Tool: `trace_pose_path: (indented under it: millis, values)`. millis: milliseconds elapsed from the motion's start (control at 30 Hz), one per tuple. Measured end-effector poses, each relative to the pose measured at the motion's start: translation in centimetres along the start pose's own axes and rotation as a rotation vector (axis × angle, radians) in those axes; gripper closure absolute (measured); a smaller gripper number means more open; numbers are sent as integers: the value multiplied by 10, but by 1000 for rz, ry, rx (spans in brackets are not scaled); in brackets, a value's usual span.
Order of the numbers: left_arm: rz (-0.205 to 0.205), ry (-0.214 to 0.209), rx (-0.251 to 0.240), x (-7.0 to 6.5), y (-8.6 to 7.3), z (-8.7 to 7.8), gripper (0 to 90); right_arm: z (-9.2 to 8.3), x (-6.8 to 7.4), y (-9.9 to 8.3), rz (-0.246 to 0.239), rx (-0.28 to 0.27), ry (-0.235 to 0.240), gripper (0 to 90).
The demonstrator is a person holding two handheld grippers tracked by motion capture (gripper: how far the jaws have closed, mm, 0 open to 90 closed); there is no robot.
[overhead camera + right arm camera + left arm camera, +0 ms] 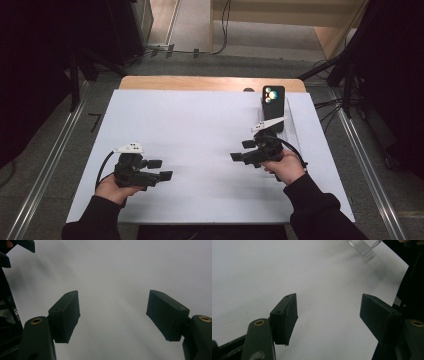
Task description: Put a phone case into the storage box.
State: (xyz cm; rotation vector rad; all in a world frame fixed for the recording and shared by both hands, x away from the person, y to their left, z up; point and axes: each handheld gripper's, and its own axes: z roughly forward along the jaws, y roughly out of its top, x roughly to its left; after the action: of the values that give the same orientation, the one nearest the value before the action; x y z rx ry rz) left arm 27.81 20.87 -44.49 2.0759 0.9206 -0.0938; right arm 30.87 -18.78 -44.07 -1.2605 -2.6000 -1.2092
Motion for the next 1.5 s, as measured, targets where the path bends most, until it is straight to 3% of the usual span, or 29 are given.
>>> trace_pose_path:
  millis: [367,933,1500]
  values:
    - [1,-8,4,-1,-3,-1,307,-3,1,-21,-27,33,-2,248]
    - [0,-10,19,-2,-8,-3,307,-16,0,-53,-53,63,32,248]
    - [5,-23,35,-4,-14,-1,292,-31,-8,-78,-19,57,5,248]
